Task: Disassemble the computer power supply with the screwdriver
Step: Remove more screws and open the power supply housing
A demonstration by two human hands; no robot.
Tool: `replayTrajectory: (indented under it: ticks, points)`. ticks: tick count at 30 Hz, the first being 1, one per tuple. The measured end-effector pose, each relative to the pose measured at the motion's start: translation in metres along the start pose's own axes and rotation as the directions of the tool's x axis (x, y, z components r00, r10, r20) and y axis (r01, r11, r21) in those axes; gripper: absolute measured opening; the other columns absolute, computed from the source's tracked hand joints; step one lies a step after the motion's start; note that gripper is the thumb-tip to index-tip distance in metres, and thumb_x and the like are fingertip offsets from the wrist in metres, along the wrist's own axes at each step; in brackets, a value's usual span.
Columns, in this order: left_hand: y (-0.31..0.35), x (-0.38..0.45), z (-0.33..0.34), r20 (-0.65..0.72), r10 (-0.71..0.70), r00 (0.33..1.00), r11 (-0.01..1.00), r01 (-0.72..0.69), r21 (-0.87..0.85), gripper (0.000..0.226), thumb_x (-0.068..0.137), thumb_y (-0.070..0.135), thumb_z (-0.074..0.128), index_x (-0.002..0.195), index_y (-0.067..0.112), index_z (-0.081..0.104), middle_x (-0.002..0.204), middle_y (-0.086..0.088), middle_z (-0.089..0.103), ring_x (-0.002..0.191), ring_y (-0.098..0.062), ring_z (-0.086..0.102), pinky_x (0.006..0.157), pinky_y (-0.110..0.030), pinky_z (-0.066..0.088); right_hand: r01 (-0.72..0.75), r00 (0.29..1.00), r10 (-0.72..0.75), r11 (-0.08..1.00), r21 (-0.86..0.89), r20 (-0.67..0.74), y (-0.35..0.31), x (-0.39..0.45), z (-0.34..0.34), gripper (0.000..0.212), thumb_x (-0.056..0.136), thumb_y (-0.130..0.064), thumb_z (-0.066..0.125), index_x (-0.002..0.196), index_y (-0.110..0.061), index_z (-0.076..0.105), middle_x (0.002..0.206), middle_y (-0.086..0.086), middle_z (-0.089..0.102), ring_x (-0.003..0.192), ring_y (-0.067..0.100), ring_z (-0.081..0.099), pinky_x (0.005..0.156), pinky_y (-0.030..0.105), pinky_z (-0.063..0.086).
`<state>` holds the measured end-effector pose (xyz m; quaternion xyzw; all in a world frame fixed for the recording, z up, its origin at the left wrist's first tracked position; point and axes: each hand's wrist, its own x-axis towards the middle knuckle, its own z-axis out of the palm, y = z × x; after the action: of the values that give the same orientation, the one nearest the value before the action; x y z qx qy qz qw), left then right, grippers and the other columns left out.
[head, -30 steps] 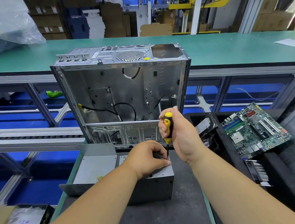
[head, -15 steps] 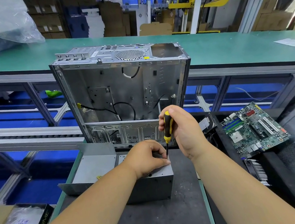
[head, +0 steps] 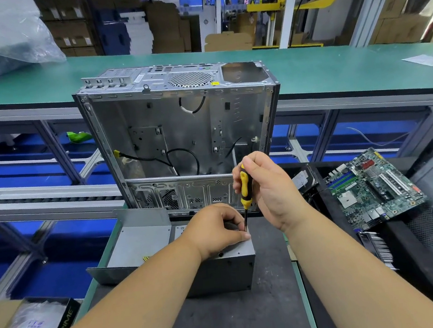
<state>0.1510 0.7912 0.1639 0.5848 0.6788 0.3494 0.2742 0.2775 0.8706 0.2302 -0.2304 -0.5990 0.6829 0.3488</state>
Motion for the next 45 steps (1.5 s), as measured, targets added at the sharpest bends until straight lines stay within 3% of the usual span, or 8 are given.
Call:
replayTrajectory:
  ticks: [4, 10, 22, 28, 32, 37, 41, 45]
  points:
    - [0.0, 0.001, 0.0, 0.0, 0.013, 1.0, 1.0, -0.013, 0.013, 0.019, 0.069, 0.029, 0.087, 0.066, 0.029, 0.069, 0.084, 0.013, 0.066, 0.082, -0.003, 0.064, 0.085, -0.032, 0.054, -0.026, 1.0, 0.026, 0.999, 0.028, -0.004, -0.004, 0.003, -0.005, 0.03, 0.103, -0.023, 0.045, 0.084, -0.017, 0.068, 0.078, -0.001, 0.062, 0.072, 0.016, 0.059, 0.073, 0.03, 0.051]
    - [-0.001, 0.0, 0.0, 0.0, 0.012, 1.0, 1.0, -0.012, 0.006, 0.019, 0.068, 0.03, 0.087, 0.065, 0.032, 0.068, 0.085, 0.015, 0.066, 0.083, 0.0, 0.064, 0.085, -0.03, 0.055, -0.079, 0.997, 0.081, 0.979, 0.186, -0.002, -0.004, 0.0, -0.001, 0.044, 0.109, -0.027, 0.03, 0.085, -0.008, 0.062, 0.069, 0.001, 0.052, 0.062, 0.012, 0.045, 0.067, 0.026, 0.04]
    - [-0.001, 0.0, 0.0, -0.004, 0.014, 1.0, 1.0, -0.014, -0.004, 0.02, 0.067, 0.032, 0.087, 0.065, 0.035, 0.067, 0.086, 0.013, 0.066, 0.085, -0.003, 0.064, 0.087, -0.035, 0.053, -0.002, 0.999, 0.005, 0.998, 0.069, -0.049, -0.001, -0.005, 0.004, 0.018, 0.099, -0.025, 0.052, 0.086, -0.016, 0.044, 0.072, -0.004, 0.057, 0.061, 0.013, 0.048, 0.062, 0.027, 0.04]
    - [-0.001, 0.0, 0.0, 0.002, 0.016, 1.0, 1.0, -0.016, 0.005, 0.019, 0.068, 0.03, 0.087, 0.067, 0.035, 0.069, 0.087, 0.012, 0.067, 0.087, -0.003, 0.064, 0.087, -0.033, 0.054, -0.008, 0.996, 0.008, 1.0, 0.003, -0.084, -0.003, -0.003, -0.004, 0.017, 0.094, -0.03, 0.055, 0.086, -0.017, 0.062, 0.076, -0.005, 0.062, 0.075, 0.015, 0.061, 0.071, 0.028, 0.048]
    - [-0.001, 0.002, 0.001, -0.004, 0.017, 1.0, 1.0, -0.017, 0.006, 0.021, 0.068, 0.028, 0.087, 0.065, 0.035, 0.068, 0.086, 0.014, 0.066, 0.082, 0.002, 0.063, 0.081, -0.02, 0.051, 0.006, 1.0, -0.004, 0.995, 0.097, -0.029, -0.002, -0.003, -0.002, 0.036, 0.105, -0.02, 0.042, 0.086, -0.015, 0.072, 0.077, 0.0, 0.061, 0.072, 0.014, 0.055, 0.075, 0.03, 0.046]
    - [-0.001, 0.001, 0.0, 0.003, 0.018, 1.0, 1.0, -0.018, 0.007, 0.019, 0.069, 0.027, 0.087, 0.066, 0.032, 0.068, 0.084, 0.013, 0.065, 0.079, 0.001, 0.063, 0.079, -0.019, 0.051, 0.017, 1.0, -0.017, 0.982, 0.188, -0.004, 0.003, -0.006, 0.006, 0.039, 0.105, -0.027, 0.035, 0.092, -0.009, 0.067, 0.071, 0.001, 0.051, 0.065, 0.012, 0.043, 0.065, 0.024, 0.039]
    - [-0.001, 0.002, 0.001, 0.005, 0.022, 1.0, 1.0, -0.022, -0.002, 0.019, 0.068, 0.027, 0.087, 0.066, 0.031, 0.068, 0.084, 0.012, 0.065, 0.08, -0.002, 0.064, 0.083, -0.029, 0.054, -0.002, 0.998, 0.005, 0.999, 0.054, -0.06, 0.0, -0.004, 0.007, 0.015, 0.099, -0.028, 0.049, 0.093, -0.015, 0.048, 0.068, -0.004, 0.051, 0.062, 0.012, 0.041, 0.063, 0.025, 0.037]
    - [-0.002, 0.001, 0.0, 0.001, 0.019, 1.0, 1.0, -0.019, -0.003, 0.019, 0.068, 0.028, 0.087, 0.066, 0.031, 0.068, 0.085, 0.011, 0.065, 0.081, -0.003, 0.064, 0.085, -0.033, 0.054, 0.011, 0.999, -0.009, 0.999, 0.038, -0.052, 0.002, -0.006, 0.006, 0.014, 0.104, -0.019, 0.045, 0.09, -0.014, 0.046, 0.072, -0.003, 0.057, 0.064, 0.012, 0.046, 0.065, 0.028, 0.038]
